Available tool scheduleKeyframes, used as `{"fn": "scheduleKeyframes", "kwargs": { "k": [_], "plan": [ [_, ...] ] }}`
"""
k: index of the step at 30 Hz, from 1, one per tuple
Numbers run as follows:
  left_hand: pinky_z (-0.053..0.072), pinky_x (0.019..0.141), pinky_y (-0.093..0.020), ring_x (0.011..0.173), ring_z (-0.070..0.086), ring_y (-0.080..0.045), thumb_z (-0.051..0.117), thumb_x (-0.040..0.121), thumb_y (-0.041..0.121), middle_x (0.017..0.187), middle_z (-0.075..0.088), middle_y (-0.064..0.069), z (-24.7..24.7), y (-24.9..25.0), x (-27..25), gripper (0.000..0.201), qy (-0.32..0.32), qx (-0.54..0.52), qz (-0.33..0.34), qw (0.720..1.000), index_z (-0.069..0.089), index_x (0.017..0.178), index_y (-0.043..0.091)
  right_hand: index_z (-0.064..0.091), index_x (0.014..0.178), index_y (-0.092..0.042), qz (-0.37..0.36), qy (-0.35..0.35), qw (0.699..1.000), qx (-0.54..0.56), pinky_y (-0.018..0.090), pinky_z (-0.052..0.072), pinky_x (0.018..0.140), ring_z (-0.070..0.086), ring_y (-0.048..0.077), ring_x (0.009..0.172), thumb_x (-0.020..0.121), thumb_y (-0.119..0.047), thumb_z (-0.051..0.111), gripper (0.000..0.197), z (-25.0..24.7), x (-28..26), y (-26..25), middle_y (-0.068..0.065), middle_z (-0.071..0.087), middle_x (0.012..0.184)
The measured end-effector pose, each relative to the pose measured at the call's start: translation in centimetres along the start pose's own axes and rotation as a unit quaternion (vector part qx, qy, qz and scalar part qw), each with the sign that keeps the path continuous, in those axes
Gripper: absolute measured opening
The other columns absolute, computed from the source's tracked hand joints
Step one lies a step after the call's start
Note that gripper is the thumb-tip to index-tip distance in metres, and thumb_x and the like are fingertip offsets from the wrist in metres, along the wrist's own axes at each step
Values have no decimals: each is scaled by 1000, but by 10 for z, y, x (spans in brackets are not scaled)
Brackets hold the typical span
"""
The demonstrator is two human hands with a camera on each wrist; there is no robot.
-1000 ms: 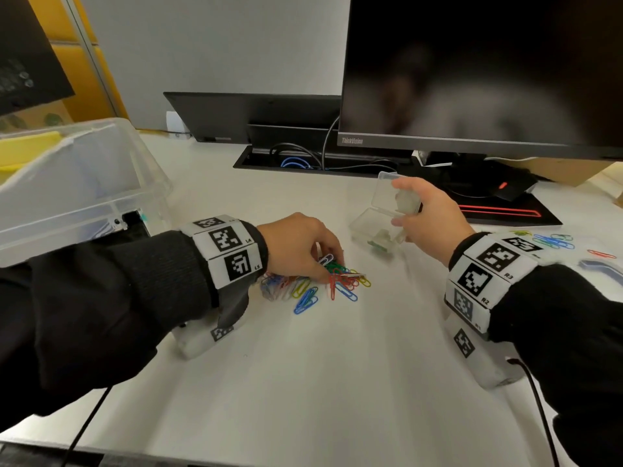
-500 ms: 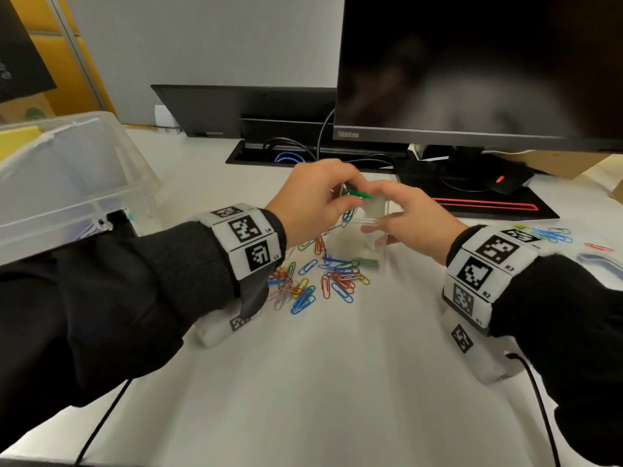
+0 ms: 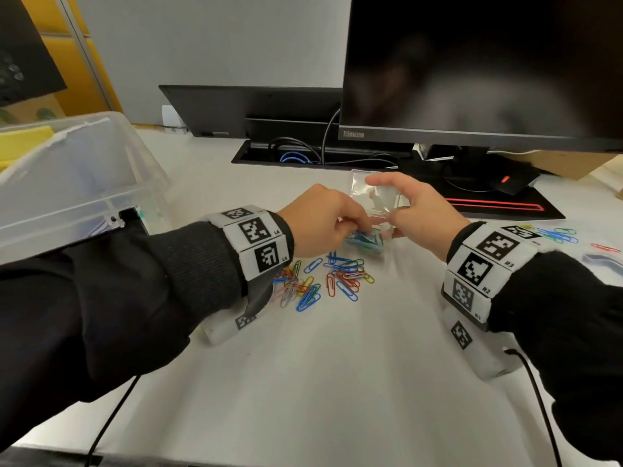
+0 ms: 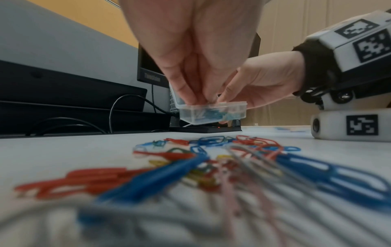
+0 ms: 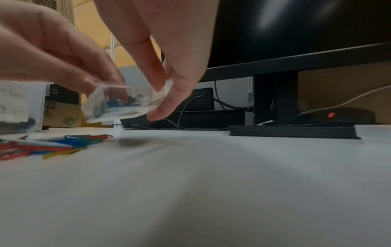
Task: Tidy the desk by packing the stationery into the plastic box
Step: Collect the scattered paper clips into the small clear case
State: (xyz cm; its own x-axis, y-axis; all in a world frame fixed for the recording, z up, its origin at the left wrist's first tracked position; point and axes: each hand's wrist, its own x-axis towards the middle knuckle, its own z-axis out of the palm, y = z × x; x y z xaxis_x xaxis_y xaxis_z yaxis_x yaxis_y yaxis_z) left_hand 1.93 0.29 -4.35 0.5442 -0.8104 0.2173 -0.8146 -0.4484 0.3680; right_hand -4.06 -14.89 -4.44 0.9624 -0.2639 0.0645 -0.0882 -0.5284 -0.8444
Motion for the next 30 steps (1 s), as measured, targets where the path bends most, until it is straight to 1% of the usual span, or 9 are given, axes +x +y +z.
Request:
{"fn": "scheduleKeyframes", "kwargs": {
  "k": [3, 7, 8, 12, 14, 19, 24, 26, 30],
  "plan": [
    [41, 97, -22, 108, 56, -14, 40, 90, -1, 121, 65, -1, -3, 6, -7, 45, -26, -14, 18, 999, 65, 116, 26, 51, 126, -27, 2, 7, 1000, -7, 32, 57, 76, 54, 18, 102, 84, 10, 52, 56, -1, 2, 2, -4, 44, 127],
    [34, 91, -15, 114, 54, -16, 40, 93, 3, 122, 62, -2, -10, -8, -16, 36, 64, -5, -52, 997, 62, 117, 18, 49, 127, -27, 26, 73, 997, -2, 43, 53, 89, 57, 26, 111, 84, 8, 51, 56, -2, 6, 6, 3, 48, 127],
    [33, 91, -16, 116, 53, -17, 39, 95, 7, 125, 60, -3, -12, -14, -19, 35, 40, 14, -87, 995, 59, 121, 17, 49, 128, -26, 29, 85, 996, -2, 45, 51, 92, 56, 27, 114, 84, 8, 51, 56, -3, 6, 8, 3, 48, 125],
    [24, 111, -26, 135, 35, -19, 30, 100, 33, 149, 36, 1, -12, -20, -31, 44, -226, 61, -153, 960, 31, 143, 23, 46, 131, -24, 34, 99, 994, -21, 46, 49, 95, 52, 27, 118, 84, 8, 50, 57, -6, 5, 8, 8, 46, 132],
    [26, 112, -27, 133, 38, -16, 32, 99, 37, 147, 40, 5, -11, -16, -35, 43, -246, 32, -132, 960, 36, 141, 27, 44, 133, -23, 36, 103, 994, -22, 47, 49, 95, 52, 28, 118, 85, 8, 48, 57, -5, 4, 9, 9, 45, 135],
    [40, 91, -20, 110, 50, -6, 55, 88, 39, 128, 55, 6, -11, -12, -36, 40, -133, -6, -87, 987, 54, 126, 27, 43, 134, -22, 39, 114, 993, -20, 48, 49, 94, 52, 30, 119, 84, 10, 42, 60, -6, 4, 11, 10, 41, 138],
    [29, 109, -26, 127, 36, -11, 65, 75, 55, 138, 38, 11, 3, -3, -29, 64, -234, 17, -16, 972, 41, 132, 40, 42, 133, -22, 31, 112, 993, -22, 49, 49, 93, 52, 31, 118, 82, 10, 45, 61, -4, 5, 11, 12, 41, 136],
    [31, 110, -30, 126, 37, -14, 65, 75, 54, 135, 41, 10, 10, 3, -25, 59, -248, 40, 25, 968, 45, 128, 39, 41, 133, -23, 31, 114, 993, -27, 48, 50, 92, 51, 31, 119, 83, 9, 49, 60, -5, 5, 12, 12, 42, 136],
    [43, 97, -29, 105, 56, -16, 65, 83, 34, 115, 59, 1, 5, -3, -29, 29, -186, 44, 27, 981, 64, 109, 21, 40, 134, -23, 30, 107, 993, -43, 46, 48, 96, 49, 31, 120, 84, 6, 53, 59, -5, 5, 12, 12, 43, 135]
  ]
}}
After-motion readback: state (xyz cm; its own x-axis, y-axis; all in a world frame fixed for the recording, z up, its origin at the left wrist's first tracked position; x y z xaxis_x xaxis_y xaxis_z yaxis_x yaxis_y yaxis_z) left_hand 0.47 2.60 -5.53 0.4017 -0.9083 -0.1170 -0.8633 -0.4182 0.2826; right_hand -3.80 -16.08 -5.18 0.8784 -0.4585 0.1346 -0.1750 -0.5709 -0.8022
